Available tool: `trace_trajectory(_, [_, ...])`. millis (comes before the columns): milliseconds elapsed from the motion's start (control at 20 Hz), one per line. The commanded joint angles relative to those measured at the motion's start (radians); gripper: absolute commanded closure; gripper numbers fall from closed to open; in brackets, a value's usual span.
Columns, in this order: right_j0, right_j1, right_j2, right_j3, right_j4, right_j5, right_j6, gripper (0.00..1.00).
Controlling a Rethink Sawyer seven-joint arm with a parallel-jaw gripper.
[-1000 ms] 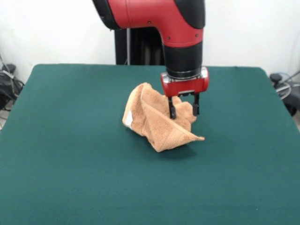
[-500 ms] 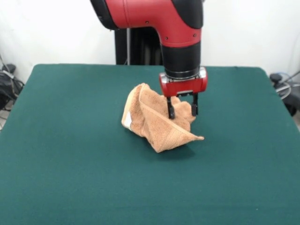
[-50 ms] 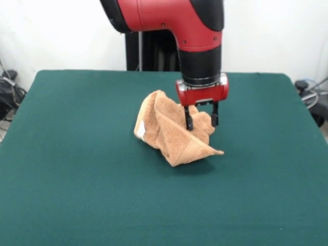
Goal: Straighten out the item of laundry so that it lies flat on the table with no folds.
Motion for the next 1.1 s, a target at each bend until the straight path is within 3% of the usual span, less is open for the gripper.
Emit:
trace_trajectory(50, [-0.004, 0.001, 0.046, -0.041, -0.052, 0.092, -0.001, 0.0])
trace_trajectory(500, [0.03, -0.106, 0.046, -0.052, -0.003, 0.236, 0.004, 0.0])
trace_trajectory(1100, [0.026, -0.115, 0.062, -0.063, -0.018, 0.259, 0.018, 0.0])
